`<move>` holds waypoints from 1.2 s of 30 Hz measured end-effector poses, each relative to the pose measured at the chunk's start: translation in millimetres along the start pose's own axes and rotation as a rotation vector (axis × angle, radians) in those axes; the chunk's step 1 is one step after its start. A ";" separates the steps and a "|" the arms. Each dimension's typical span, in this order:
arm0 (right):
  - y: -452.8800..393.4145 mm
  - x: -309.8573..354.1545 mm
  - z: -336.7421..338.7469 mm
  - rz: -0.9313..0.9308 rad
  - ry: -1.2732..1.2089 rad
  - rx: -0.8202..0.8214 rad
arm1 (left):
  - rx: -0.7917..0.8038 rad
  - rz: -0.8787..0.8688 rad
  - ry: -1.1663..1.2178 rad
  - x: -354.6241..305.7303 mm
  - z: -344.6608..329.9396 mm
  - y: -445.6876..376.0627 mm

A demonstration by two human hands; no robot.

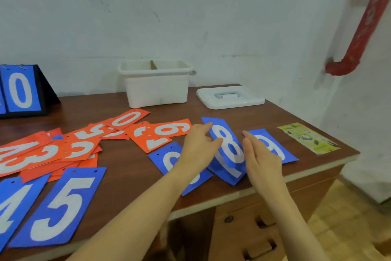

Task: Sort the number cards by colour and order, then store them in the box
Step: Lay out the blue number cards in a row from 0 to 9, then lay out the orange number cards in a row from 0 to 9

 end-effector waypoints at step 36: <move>-4.5 177.2 -250.6 0.483 0.061 0.707 | -0.067 0.229 -0.916 203.5 210.1 46.0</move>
Point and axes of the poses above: each hand's wrist, its own y-axis away from the middle knuckle, its own z-axis out of the back of the hand, x = y × z, the point moved 2 cm from there along -y, towards the middle knuckle, and after that the axes turned 14 degrees about -y, right-handed, at the moved point
